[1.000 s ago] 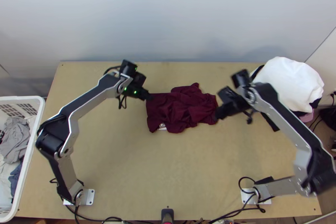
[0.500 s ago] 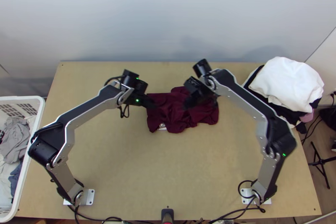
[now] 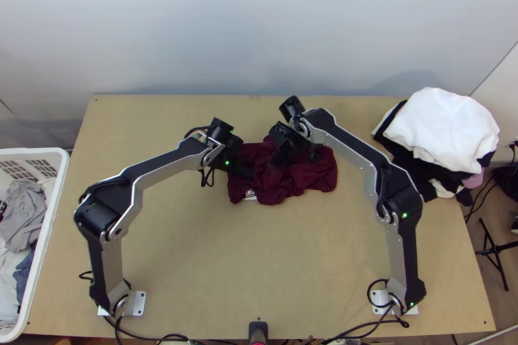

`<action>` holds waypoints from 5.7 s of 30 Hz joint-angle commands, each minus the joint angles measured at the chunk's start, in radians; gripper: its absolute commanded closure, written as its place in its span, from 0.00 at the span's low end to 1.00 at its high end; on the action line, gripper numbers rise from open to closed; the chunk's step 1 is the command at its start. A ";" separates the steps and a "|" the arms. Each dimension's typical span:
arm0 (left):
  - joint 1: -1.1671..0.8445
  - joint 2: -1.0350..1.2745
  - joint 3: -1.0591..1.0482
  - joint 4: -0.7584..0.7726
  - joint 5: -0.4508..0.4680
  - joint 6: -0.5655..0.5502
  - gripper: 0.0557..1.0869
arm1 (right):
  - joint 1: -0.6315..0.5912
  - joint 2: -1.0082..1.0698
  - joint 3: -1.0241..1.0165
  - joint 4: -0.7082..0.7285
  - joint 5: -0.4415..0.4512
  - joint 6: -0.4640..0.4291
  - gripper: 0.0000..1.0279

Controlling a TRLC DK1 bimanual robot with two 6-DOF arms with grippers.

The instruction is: Fold the t-shirt

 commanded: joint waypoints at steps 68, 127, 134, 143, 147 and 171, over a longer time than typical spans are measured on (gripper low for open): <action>-0.013 0.050 0.027 -0.052 -0.013 0.051 0.96 | -0.279 0.208 0.491 -0.147 -0.007 -0.064 0.97; 0.337 -0.476 -0.140 -0.339 0.088 0.152 0.04 | -0.293 0.065 -0.041 -0.222 -0.340 -0.110 0.10; 0.369 -0.530 -0.222 -0.339 0.088 0.181 0.04 | -0.184 0.113 -0.012 -0.150 -0.340 -0.060 0.24; 0.415 -0.606 -0.284 -0.339 0.088 0.194 0.04 | -0.149 0.067 0.011 -0.074 -0.331 -0.009 0.97; 0.418 -0.623 -0.312 -0.341 0.088 0.195 0.04 | -0.171 -0.039 0.027 -0.097 -0.328 0.003 0.97; 0.433 -0.718 -0.436 -0.373 0.085 0.226 0.04 | -0.396 -0.122 0.530 -0.250 -0.142 0.126 0.97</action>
